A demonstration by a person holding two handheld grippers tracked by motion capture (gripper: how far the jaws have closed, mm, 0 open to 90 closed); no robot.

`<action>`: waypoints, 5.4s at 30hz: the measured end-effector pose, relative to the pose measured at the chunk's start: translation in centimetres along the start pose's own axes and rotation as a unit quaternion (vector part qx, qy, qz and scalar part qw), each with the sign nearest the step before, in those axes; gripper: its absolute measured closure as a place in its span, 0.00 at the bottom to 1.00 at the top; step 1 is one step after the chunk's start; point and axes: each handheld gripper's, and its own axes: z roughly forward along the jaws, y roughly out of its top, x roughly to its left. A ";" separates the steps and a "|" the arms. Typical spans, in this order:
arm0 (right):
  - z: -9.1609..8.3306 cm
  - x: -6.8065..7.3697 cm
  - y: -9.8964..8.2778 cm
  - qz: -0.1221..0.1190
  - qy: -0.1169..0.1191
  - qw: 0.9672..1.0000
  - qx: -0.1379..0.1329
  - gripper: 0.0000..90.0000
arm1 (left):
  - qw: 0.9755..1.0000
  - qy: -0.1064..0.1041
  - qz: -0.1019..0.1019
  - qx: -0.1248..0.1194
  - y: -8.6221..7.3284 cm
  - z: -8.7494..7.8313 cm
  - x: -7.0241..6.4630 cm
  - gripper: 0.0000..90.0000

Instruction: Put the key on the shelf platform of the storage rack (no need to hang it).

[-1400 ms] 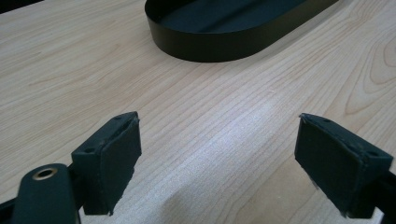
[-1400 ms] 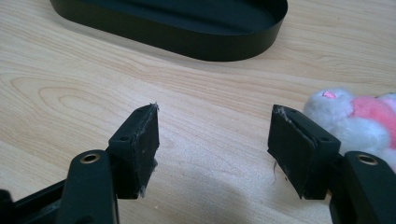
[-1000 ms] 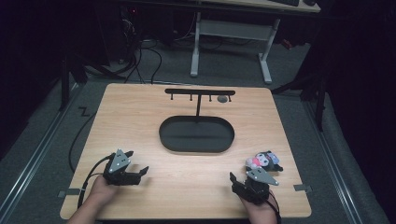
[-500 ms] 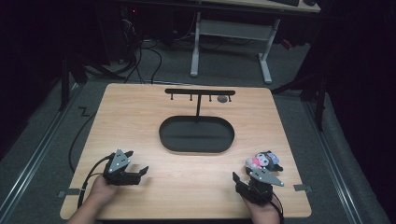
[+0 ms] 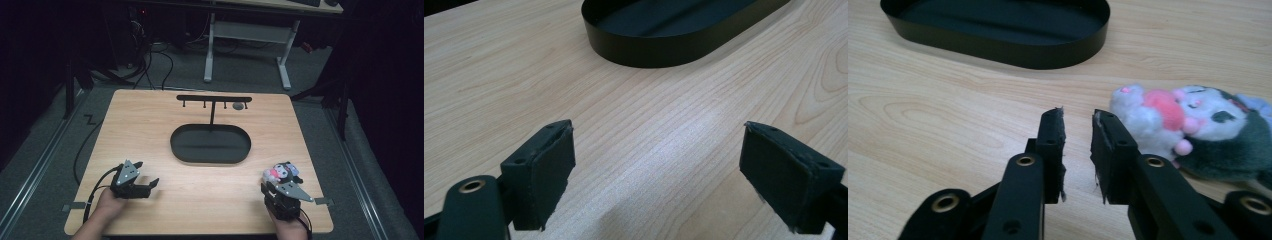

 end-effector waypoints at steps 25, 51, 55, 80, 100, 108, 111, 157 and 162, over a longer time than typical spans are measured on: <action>-2.2 -4.4 -0.9 0.050 -0.074 0.996 -0.004 1.00 | 1.000 -0.002 0.001 -0.001 0.0 0.0 0.0 0.17; 1.7 -7.8 -1.5 0.062 -0.105 0.991 0.054 0.97 | 1.000 0.003 -0.002 -0.011 0.0 -1.0 0.0 0.17; 2.6 -8.0 -0.9 0.053 -0.106 0.991 0.056 0.97 | 1.000 0.008 -0.006 -0.005 -0.5 -1.8 0.3 0.17; 3.4 -3.1 2.4 -0.023 -0.053 0.998 -0.001 0.91 | 1.000 0.018 -0.012 -0.010 -0.8 -2.6 0.5 0.17; 3.4 -0.9 0.4 -0.022 -0.026 0.999 0.035 0.95 | 1.000 0.014 -0.005 -0.013 -0.2 -1.8 0.3 0.17; 2.4 -2.9 0.0 0.001 -0.050 0.998 0.029 0.92 | 1.000 0.014 -0.003 -0.016 0.0 -1.4 0.2 0.17; 1.8 -2.7 0.0 0.005 -0.046 0.999 0.022 0.89 | 1.000 0.014 -0.004 -0.016 0.0 -1.3 0.2 0.17; 2.8 0.4 0.5 -0.003 0.038 0.989 0.140 0.34 | 1.000 0.017 0.003 -0.015 0.0 -0.8 -0.2 0.17; 2.9 0.7 1.1 -0.025 0.036 0.986 0.163 0.33 | 1.000 0.016 0.001 -0.013 0.0 -0.7 -0.2 0.17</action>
